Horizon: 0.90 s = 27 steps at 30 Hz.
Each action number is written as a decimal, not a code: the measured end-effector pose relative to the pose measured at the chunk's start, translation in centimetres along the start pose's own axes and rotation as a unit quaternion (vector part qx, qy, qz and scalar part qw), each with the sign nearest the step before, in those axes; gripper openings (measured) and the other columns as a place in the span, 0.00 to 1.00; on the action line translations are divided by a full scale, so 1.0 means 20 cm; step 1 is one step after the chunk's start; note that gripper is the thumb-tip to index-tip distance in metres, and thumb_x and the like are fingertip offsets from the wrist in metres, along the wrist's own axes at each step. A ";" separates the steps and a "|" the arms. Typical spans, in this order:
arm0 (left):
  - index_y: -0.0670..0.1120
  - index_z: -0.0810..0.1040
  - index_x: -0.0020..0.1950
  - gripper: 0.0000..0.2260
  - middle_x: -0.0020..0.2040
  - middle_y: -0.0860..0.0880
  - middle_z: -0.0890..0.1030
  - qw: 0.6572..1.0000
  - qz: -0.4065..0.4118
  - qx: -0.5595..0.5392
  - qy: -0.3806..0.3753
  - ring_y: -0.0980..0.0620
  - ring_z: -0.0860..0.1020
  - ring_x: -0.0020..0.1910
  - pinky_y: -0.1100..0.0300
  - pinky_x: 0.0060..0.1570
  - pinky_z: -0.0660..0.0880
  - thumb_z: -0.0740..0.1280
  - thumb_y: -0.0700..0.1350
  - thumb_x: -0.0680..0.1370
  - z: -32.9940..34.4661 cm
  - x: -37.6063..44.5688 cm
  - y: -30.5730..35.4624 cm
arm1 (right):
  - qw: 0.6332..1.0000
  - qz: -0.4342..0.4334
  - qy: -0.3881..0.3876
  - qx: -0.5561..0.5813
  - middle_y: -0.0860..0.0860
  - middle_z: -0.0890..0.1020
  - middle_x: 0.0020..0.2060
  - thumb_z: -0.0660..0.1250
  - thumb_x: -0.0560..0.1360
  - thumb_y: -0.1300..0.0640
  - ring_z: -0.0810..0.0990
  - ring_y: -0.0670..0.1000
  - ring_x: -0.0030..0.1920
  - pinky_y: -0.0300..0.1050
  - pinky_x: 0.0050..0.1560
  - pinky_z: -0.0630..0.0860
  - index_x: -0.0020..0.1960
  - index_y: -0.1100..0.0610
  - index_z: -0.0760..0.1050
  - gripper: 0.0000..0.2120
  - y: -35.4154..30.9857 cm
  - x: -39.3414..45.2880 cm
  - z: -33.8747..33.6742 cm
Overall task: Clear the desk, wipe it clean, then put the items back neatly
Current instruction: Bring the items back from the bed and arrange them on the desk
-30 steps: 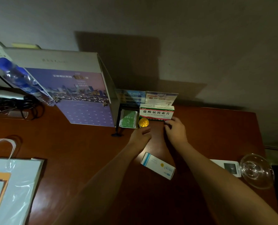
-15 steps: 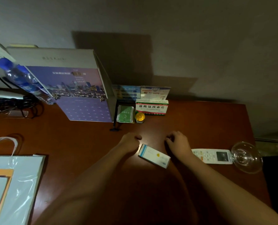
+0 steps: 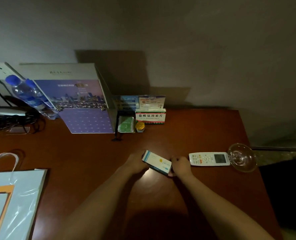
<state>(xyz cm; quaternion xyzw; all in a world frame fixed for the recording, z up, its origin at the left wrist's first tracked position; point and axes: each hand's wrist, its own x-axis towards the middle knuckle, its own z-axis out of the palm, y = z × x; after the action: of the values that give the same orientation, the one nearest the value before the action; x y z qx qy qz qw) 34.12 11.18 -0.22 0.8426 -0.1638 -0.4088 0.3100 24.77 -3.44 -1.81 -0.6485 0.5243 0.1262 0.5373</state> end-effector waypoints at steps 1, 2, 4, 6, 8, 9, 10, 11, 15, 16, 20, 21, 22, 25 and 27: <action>0.47 0.77 0.59 0.16 0.58 0.48 0.80 1.000 -0.005 -0.003 0.008 0.55 0.77 0.54 0.63 0.51 0.74 0.71 0.37 0.72 0.01 0.01 0.01 | 1.000 -0.009 0.010 0.004 0.60 0.78 0.42 0.56 0.82 0.58 0.78 0.52 0.34 0.39 0.20 0.75 0.51 0.67 0.72 0.12 -0.01 0.01 -0.01; 0.47 0.77 0.60 0.16 0.58 0.47 0.80 1.000 -0.010 -0.006 0.017 0.54 0.78 0.56 0.63 0.52 0.74 0.71 0.38 0.73 0.01 0.03 0.02 | 1.000 -0.016 0.021 0.007 0.59 0.78 0.41 0.56 0.82 0.58 0.78 0.52 0.34 0.37 0.20 0.75 0.49 0.67 0.72 0.12 -0.02 0.03 -0.02; 0.45 0.77 0.62 0.16 0.60 0.46 0.80 0.999 -0.026 -0.005 0.040 0.51 0.78 0.58 0.65 0.51 0.73 0.70 0.38 0.74 0.02 0.07 0.05 | 0.998 -0.031 0.052 -0.004 0.62 0.81 0.44 0.57 0.82 0.57 0.78 0.55 0.37 0.40 0.28 0.79 0.46 0.66 0.73 0.14 -0.04 0.07 -0.04; 0.43 0.76 0.63 0.16 0.60 0.44 0.79 0.996 -0.051 0.001 0.067 0.50 0.78 0.58 0.66 0.49 0.71 0.69 0.39 0.75 0.03 0.11 0.08 | 0.996 -0.040 0.080 -0.013 0.63 0.82 0.46 0.57 0.81 0.56 0.79 0.56 0.39 0.50 0.42 0.81 0.46 0.67 0.77 0.16 -0.07 0.13 -0.05; 0.42 0.76 0.63 0.16 0.61 0.44 0.79 0.994 -0.071 -0.004 0.084 0.49 0.77 0.59 0.65 0.51 0.72 0.69 0.40 0.76 0.03 0.17 0.11 | 0.994 -0.051 0.090 -0.018 0.62 0.82 0.48 0.57 0.81 0.56 0.78 0.54 0.42 0.48 0.40 0.78 0.48 0.66 0.78 0.15 -0.12 0.17 -0.06; 0.42 0.76 0.63 0.16 0.61 0.43 0.79 0.993 -0.079 -0.008 0.090 0.49 0.77 0.59 0.64 0.52 0.72 0.68 0.41 0.76 0.03 0.19 0.12 | 0.994 -0.059 0.089 -0.021 0.60 0.82 0.48 0.57 0.81 0.57 0.78 0.53 0.43 0.43 0.37 0.75 0.48 0.65 0.78 0.15 -0.14 0.19 -0.07; 0.41 0.76 0.63 0.16 0.61 0.43 0.79 0.992 -0.083 -0.011 0.098 0.49 0.77 0.59 0.63 0.53 0.73 0.68 0.41 0.76 0.02 0.22 0.13 | 0.993 -0.071 0.092 -0.021 0.59 0.82 0.49 0.57 0.81 0.58 0.77 0.52 0.43 0.41 0.35 0.73 0.49 0.64 0.78 0.14 -0.17 0.22 -0.07; 0.41 0.76 0.63 0.16 0.61 0.43 0.79 0.990 -0.086 -0.017 0.106 0.48 0.77 0.60 0.62 0.54 0.73 0.68 0.42 0.76 0.01 0.25 0.14 | 0.992 -0.079 0.094 -0.018 0.59 0.81 0.50 0.56 0.81 0.59 0.76 0.52 0.44 0.41 0.35 0.71 0.50 0.64 0.78 0.13 -0.19 0.23 -0.07; 0.42 0.76 0.64 0.16 0.62 0.42 0.78 0.985 -0.086 -0.057 0.135 0.47 0.76 0.61 0.61 0.57 0.70 0.68 0.41 0.76 -0.06 0.33 0.16 | 0.990 -0.107 0.090 -0.002 0.59 0.81 0.55 0.57 0.79 0.64 0.77 0.51 0.47 0.39 0.39 0.73 0.57 0.63 0.78 0.13 -0.27 0.30 -0.07; 0.42 0.76 0.64 0.16 0.62 0.42 0.78 0.984 -0.085 -0.069 0.141 0.46 0.75 0.61 0.60 0.58 0.70 0.68 0.41 0.76 -0.07 0.35 0.16 | 0.990 -0.115 0.086 0.001 0.59 0.81 0.55 0.58 0.79 0.66 0.78 0.51 0.49 0.38 0.41 0.74 0.58 0.63 0.78 0.13 -0.28 0.31 -0.06; 0.42 0.78 0.63 0.15 0.62 0.41 0.78 0.979 -0.089 -0.103 0.151 0.45 0.75 0.61 0.57 0.61 0.70 0.68 0.41 0.76 -0.10 0.39 0.14 | 0.988 -0.128 0.082 0.013 0.58 0.81 0.57 0.60 0.78 0.67 0.78 0.54 0.57 0.42 0.52 0.75 0.59 0.62 0.78 0.13 -0.32 0.34 -0.04; 0.41 0.78 0.63 0.15 0.61 0.41 0.78 0.978 -0.092 -0.110 0.153 0.45 0.75 0.61 0.57 0.61 0.70 0.68 0.41 0.76 -0.11 0.39 0.14 | 0.988 -0.131 0.082 0.010 0.58 0.81 0.57 0.60 0.78 0.67 0.78 0.54 0.58 0.42 0.52 0.75 0.59 0.62 0.78 0.13 -0.32 0.34 -0.03; 0.41 0.78 0.63 0.15 0.61 0.41 0.79 0.976 -0.096 -0.117 0.156 0.45 0.75 0.61 0.57 0.61 0.70 0.68 0.41 0.76 -0.11 0.40 0.14 | 0.987 -0.137 0.083 0.006 0.58 0.81 0.57 0.60 0.78 0.67 0.78 0.54 0.58 0.42 0.53 0.75 0.59 0.62 0.78 0.13 -0.32 0.35 -0.03; 0.41 0.79 0.61 0.15 0.60 0.41 0.79 0.975 -0.101 -0.120 0.158 0.46 0.76 0.60 0.60 0.58 0.70 0.69 0.42 0.76 -0.11 0.42 0.13 | 0.986 -0.142 0.082 0.009 0.58 0.81 0.57 0.60 0.78 0.66 0.78 0.54 0.58 0.39 0.51 0.75 0.60 0.62 0.78 0.13 -0.33 0.36 -0.03; 0.40 0.79 0.60 0.14 0.59 0.41 0.80 0.976 -0.105 -0.111 0.158 0.46 0.76 0.59 0.60 0.57 0.71 0.69 0.43 0.76 -0.11 0.43 0.13 | 0.986 -0.143 0.086 0.010 0.58 0.81 0.57 0.61 0.78 0.66 0.78 0.53 0.58 0.38 0.49 0.73 0.60 0.62 0.78 0.13 -0.35 0.38 -0.03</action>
<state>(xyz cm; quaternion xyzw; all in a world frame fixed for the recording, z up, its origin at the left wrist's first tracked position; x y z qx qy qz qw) 41.10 5.59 -2.45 0.8693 0.0227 -0.3165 0.3790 33.33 -8.91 -3.16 -0.7199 0.4718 -0.0134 0.5090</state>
